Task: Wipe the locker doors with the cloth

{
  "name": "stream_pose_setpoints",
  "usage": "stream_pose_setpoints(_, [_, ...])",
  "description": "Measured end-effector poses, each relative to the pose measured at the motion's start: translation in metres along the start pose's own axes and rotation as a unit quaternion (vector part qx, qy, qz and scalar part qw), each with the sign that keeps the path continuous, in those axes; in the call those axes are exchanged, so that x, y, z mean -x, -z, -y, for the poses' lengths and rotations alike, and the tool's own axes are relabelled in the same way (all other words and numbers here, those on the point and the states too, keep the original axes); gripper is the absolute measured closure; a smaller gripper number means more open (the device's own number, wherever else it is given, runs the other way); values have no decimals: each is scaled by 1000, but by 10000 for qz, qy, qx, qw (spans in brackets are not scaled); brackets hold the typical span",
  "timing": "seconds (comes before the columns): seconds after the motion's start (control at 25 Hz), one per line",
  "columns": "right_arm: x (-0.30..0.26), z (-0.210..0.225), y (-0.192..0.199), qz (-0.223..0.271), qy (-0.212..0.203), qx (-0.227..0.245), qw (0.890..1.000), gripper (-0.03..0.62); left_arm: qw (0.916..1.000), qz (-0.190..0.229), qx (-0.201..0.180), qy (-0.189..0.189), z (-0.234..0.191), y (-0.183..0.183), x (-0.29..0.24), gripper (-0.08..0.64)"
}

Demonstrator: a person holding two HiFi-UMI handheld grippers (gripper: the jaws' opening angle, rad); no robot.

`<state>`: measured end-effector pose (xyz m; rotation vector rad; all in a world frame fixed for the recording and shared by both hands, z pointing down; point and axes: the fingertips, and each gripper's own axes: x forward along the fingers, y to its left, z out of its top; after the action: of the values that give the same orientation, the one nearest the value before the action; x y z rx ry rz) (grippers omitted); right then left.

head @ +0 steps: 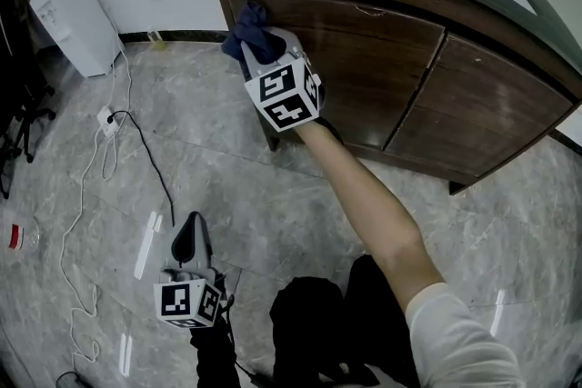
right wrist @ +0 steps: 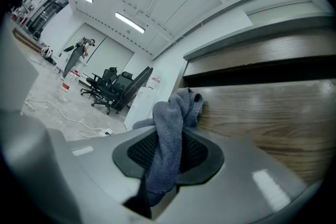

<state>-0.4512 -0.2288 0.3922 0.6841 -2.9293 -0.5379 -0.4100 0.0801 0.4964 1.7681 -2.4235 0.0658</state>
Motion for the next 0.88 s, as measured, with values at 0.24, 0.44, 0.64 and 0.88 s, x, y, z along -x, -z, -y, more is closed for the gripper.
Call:
stream_pose_setpoints(0.24, [22, 13, 15, -103, 109, -26, 9999, 494, 9999, 29, -41, 128, 10, -2, -5, 561])
stream_pose_setpoints(0.44, [44, 30, 22, -117, 262, -37, 9996, 494, 9998, 2, -45, 211, 24, -4, -9, 561])
stream_pose_setpoints(0.64, [72, 50, 33, -178, 449, -65, 9988, 492, 9995, 29, -80, 317, 38, -3, -13, 561])
stream_pose_setpoints(0.88, [109, 77, 43, -243, 649, -5, 9976, 492, 9990, 25, -114, 433, 61, -8, -18, 561])
